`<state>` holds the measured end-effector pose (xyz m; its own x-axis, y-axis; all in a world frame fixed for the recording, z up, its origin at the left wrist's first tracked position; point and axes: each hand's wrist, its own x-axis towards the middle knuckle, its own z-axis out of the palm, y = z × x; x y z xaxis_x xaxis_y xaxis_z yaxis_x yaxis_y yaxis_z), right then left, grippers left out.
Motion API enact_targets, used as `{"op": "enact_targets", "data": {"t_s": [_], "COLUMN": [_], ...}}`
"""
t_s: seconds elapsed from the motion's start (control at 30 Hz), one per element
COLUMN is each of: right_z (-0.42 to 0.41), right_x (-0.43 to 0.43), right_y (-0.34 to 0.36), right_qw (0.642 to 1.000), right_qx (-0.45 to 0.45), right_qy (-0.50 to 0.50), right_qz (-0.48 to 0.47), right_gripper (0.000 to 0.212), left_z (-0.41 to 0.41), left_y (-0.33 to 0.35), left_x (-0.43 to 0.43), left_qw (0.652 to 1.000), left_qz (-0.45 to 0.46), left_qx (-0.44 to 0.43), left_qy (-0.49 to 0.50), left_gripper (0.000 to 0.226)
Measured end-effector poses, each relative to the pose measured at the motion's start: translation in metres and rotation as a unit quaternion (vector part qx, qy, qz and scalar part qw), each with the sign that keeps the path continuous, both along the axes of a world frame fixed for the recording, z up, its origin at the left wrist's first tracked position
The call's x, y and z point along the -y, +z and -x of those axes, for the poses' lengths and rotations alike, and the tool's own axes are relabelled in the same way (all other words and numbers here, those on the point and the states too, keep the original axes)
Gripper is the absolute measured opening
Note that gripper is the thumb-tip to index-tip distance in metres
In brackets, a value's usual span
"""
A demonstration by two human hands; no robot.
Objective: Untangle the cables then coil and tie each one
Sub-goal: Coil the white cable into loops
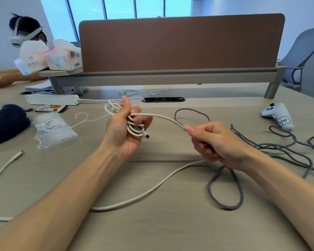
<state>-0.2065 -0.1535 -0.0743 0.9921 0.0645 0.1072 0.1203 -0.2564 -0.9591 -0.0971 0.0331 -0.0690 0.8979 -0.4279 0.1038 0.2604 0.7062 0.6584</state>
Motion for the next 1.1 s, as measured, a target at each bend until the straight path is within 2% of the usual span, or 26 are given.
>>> {"op": "enact_targets", "data": {"t_s": [0.1, 0.2, 0.3, 0.37, 0.4, 0.5, 0.57, 0.67, 0.83, 0.93, 1.0, 1.1], "right_z": [0.003, 0.004, 0.001, -0.001, -0.003, -0.005, -0.005, -0.004, -0.003, -0.004, -0.004, -0.003], "right_x": [0.007, 0.011, 0.013, 0.013, 0.014, 0.015, 0.015, 0.017, 0.022, 0.020, 0.017, 0.012], "right_y": [0.006, 0.009, 0.008, 0.005, 0.004, 0.003, 0.003, 0.003, 0.008, 0.010, 0.009, 0.007], "right_qw": [0.994, 0.984, 0.986, 0.989, 0.988, 0.987, 0.985, 0.973, 0.938, 0.938, 0.943, 0.952], "right_qx": [0.017, 0.042, 0.043, 0.039, 0.037, 0.032, 0.034, 0.059, 0.080, 0.074, 0.069, 0.061], "right_qy": [0.005, 0.004, -0.024, -0.055, -0.070, -0.098, -0.099, -0.060, -0.016, -0.008, -0.007, 0.013], "right_qz": [-0.112, -0.172, -0.158, -0.135, -0.130, -0.123, -0.135, -0.215, -0.338, -0.340, -0.325, -0.300], "right_gripper": [0.057, 0.054, 0.058, 0.055, 0.052, 0.049, 0.049, 0.049, 0.037, 0.033, 0.032, 0.032], "left_z": [-0.006, -0.008, -0.003, 0.001, 0.004, 0.008, 0.008, 0.004, 0.004, 0.009, 0.013, 0.019], "left_y": [0.001, 0.003, 0.010, 0.013, 0.014, 0.019, 0.020, 0.014, 0.006, -0.001, -0.006, -0.013], "left_x": [-0.004, -0.006, -0.005, -0.004, -0.004, -0.007, -0.010, -0.013, -0.010, -0.007, -0.003, 0.002], "left_qw": [0.999, 0.994, 0.997, 0.998, 0.998, 0.995, 0.994, 0.999, 0.986, 0.962, 0.941, 0.911], "left_qz": [-0.026, -0.056, -0.016, 0.006, 0.016, 0.071, 0.108, 0.028, -0.139, -0.223, -0.273, -0.301], "left_qx": [0.012, 0.039, 0.007, -0.012, -0.018, -0.029, -0.029, 0.008, 0.090, 0.149, 0.193, 0.248], "left_qy": [0.045, 0.080, 0.072, 0.066, 0.064, 0.057, 0.009, -0.019, -0.010, -0.041, -0.061, -0.133], "left_gripper": [0.045, 0.055, 0.051, 0.057, 0.056, 0.032, 0.020, 0.032, 0.033, 0.028, 0.042, 0.044]}}
